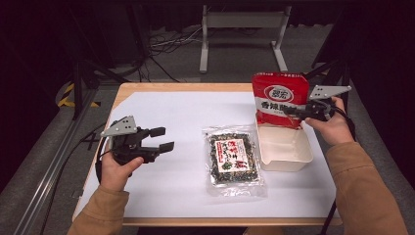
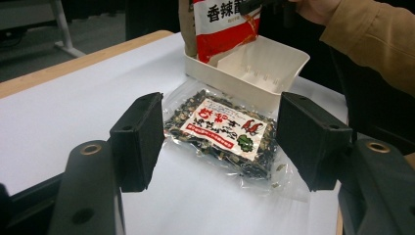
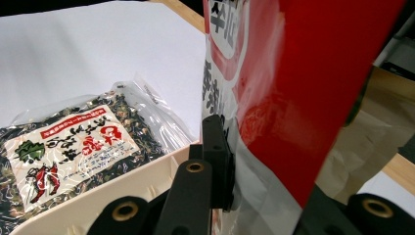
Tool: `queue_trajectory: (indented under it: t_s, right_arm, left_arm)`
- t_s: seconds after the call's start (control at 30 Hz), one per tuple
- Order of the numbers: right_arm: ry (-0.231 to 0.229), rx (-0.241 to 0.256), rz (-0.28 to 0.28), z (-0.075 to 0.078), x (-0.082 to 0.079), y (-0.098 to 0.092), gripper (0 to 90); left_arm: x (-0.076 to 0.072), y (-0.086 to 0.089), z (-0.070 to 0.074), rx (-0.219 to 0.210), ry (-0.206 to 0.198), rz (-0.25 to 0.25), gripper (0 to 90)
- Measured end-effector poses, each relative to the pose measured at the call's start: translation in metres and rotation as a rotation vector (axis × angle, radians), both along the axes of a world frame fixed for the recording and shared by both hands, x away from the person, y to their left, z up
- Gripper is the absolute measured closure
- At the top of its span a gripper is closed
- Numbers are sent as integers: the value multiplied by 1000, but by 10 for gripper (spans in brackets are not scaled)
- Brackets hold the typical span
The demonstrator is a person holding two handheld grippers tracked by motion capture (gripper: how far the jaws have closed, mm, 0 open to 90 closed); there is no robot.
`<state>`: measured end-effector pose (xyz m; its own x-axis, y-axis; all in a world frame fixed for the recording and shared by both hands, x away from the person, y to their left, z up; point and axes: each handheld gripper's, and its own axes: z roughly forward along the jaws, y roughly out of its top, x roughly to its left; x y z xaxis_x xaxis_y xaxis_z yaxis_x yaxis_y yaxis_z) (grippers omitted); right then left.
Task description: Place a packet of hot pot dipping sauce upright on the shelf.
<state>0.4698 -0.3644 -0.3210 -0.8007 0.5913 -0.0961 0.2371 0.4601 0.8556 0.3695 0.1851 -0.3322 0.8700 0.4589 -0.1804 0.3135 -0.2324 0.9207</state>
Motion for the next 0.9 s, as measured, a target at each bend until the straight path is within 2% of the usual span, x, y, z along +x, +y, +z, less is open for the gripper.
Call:
queue_trajectory:
  t_s: [0.07, 0.33, 0.4, 0.5, 0.67, 0.7, 0.8, 0.83, 0.9]
  right_arm:
    - [-2, 0, 11, -1, 2, 2, 848]
    - [11, -18, 3, -13, 11, 6, 848]
    - [2, -15, 1, -15, 13, 6, 848]
    - [-11, -19, -5, -16, 15, 4, 847]
    - [-41, -33, -18, -19, 14, 1, 836]
    - [-50, -32, -20, -20, 14, 1, 830]
    - [-61, -35, -27, -21, 13, 0, 805]
    - [-69, -54, -42, -21, 12, -1, 765]
    - [-66, -57, -46, -21, 11, -2, 763]
  left_arm:
    - [1, 0, 0, 9, -14, -3, 356]
    - [1, 0, -1, 1, -1, -4, 356]
    - [1, 1, -1, -3, 7, 1, 356]
    - [2, 2, -1, 4, -12, -2, 356]
    - [1, 2, -1, 1, -9, -4, 356]
    - [0, 1, -1, 0, 1, -4, 356]
    - [1, 0, -1, 9, -4, -11, 355]
    - [1, -1, -1, 7, -2, -11, 355]
    - [1, 0, -1, 8, -1, -12, 355]
